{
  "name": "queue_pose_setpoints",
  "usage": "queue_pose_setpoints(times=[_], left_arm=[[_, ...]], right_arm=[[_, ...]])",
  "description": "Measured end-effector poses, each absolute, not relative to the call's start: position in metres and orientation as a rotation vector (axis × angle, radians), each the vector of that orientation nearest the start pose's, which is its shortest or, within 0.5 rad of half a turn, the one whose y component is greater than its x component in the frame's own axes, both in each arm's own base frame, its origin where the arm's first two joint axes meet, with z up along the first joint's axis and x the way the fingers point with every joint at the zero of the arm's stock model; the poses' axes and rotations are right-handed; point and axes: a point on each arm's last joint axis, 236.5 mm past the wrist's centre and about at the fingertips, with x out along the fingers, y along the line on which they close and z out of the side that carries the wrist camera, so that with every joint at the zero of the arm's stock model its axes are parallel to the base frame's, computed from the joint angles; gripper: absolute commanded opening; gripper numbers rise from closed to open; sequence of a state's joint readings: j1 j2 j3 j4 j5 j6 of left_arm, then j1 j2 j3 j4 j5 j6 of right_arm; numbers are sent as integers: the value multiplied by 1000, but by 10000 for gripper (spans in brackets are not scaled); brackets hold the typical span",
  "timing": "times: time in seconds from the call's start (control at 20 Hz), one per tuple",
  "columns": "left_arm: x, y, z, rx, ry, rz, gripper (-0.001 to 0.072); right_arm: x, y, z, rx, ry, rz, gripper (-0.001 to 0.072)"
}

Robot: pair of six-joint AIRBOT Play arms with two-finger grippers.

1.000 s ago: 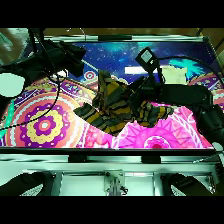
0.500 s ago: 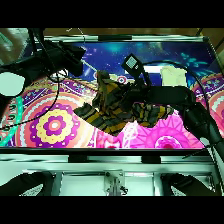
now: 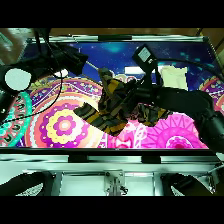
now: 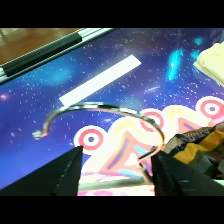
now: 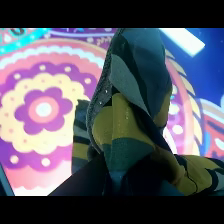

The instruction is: Fold the shirts.

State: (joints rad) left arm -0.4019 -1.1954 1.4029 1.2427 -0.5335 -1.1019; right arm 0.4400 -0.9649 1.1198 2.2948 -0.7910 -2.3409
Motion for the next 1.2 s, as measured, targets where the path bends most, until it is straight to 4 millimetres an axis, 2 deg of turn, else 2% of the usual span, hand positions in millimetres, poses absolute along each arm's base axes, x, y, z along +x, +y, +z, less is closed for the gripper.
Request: queue_pose_setpoints(times=[0.2, 0.35, 0.55, 0.6, 0.65, 0.8, 1.1, 1.2], left_arm=[[456, -231, 282, 255, 202, -574, 553], [457, -226, 290, 287, 189, -561, 552], [456, -225, 274, 312, 256, -572, 556], [454, -227, 268, 314, 279, -582, 619], [452, -230, 265, 318, 290, -589, 639], [444, -247, 267, 277, 287, -630, 639], [441, -278, 303, 64, 175, -654, 637], [441, -279, 311, 22, 154, -649, 637]], right_arm=[[323, 274, 222, -138, 395, 945, 66], [322, 274, 224, -124, 395, 944, 65], [323, 273, 226, -128, 387, 937, 65], [324, 272, 228, -130, 380, 933, 65], [326, 272, 229, -131, 370, 926, 65], [333, 269, 237, -126, 334, 900, 65], [339, 267, 243, -121, 302, 878, 65], [342, 266, 246, -120, 289, 865, 65]])
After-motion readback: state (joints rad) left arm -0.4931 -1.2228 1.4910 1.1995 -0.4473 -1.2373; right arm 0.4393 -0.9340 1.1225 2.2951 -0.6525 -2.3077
